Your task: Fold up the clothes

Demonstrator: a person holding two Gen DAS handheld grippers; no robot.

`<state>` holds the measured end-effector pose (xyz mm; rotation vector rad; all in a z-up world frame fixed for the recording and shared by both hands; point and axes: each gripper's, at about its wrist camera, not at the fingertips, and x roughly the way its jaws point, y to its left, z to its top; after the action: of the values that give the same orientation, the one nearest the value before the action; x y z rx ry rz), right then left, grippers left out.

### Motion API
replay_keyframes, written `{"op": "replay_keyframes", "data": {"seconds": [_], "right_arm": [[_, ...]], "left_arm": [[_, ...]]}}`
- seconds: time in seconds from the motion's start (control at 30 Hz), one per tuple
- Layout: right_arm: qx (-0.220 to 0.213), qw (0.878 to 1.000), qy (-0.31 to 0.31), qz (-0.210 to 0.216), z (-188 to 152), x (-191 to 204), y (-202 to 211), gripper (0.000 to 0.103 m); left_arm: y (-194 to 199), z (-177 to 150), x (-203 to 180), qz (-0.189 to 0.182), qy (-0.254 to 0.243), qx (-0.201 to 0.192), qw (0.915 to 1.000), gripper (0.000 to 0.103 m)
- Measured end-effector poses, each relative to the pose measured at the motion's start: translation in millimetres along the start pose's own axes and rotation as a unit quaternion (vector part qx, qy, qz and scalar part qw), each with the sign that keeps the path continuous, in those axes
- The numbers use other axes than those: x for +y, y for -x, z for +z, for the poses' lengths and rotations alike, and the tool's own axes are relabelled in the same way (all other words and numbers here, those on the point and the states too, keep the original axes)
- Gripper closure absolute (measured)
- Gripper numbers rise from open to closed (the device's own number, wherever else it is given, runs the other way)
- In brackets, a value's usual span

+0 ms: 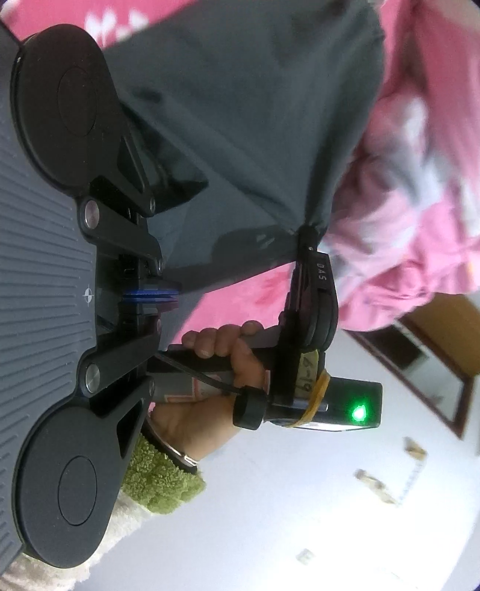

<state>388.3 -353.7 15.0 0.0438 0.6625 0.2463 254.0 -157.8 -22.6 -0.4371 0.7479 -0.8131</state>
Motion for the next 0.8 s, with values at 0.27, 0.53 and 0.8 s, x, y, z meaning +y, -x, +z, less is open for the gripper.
{"op": "replay_keyframes", "data": {"seconds": [0.27,0.53,0.8], "right_arm": [[0.033,0.982,-0.180,0.055,-48,-84,-15,0.084],[-0.060,0.954,-0.283,0.075,-121,-137,120,0.052],[-0.135,0.900,-0.400,0.108,-238,-137,216,0.052]], "left_arm": [[-23,5,1,0.007,-0.002,0.059,0.9982,0.103],[-44,36,-21,-0.022,0.020,0.124,0.9918,0.103],[-138,41,-51,-0.032,0.069,0.189,0.9790,0.103]]}}
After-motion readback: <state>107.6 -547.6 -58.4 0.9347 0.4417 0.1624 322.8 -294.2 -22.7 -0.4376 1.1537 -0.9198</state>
